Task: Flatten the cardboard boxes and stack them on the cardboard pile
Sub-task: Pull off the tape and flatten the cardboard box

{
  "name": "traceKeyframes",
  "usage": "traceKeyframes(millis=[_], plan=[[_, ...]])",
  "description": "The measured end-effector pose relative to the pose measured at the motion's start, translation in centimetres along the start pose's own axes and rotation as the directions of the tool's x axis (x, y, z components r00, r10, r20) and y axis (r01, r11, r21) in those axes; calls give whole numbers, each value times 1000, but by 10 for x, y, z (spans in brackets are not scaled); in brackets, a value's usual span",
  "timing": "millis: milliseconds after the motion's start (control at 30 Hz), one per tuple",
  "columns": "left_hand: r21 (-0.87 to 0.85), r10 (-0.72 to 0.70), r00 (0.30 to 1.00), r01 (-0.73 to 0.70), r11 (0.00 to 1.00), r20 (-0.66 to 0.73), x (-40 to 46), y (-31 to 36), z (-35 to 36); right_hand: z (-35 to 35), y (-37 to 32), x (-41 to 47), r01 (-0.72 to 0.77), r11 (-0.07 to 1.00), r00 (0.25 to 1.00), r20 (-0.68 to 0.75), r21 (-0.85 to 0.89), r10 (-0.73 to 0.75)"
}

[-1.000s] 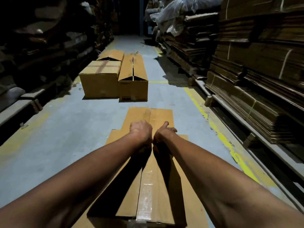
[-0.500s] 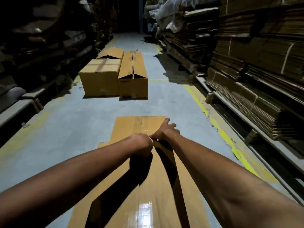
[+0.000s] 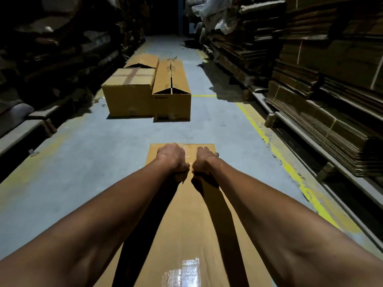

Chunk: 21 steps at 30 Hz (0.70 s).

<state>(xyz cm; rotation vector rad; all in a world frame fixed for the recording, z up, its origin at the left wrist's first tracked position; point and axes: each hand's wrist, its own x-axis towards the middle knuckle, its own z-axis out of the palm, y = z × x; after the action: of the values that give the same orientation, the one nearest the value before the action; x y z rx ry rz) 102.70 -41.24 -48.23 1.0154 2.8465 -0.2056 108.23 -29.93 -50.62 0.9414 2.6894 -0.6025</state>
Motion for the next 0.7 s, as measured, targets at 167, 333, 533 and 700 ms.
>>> traceKeyframes(millis=[167,333,533,700], plan=[[54,165,986,-165,985,3,10,-2,-5,21,1,-4,106,986,961,-266,129,-68],[96,238,970,-233,968,-42,15,-8,-9,23,-5,3,47,993,964,-264,110,-16],[-20,202,973,-206,978,-113,16,-19,-9,24,-12,2,19,999,964,-264,30,-11],[-176,113,985,-136,975,-133,19,-33,5,19,-8,5,29,981,924,-369,-189,-99]])
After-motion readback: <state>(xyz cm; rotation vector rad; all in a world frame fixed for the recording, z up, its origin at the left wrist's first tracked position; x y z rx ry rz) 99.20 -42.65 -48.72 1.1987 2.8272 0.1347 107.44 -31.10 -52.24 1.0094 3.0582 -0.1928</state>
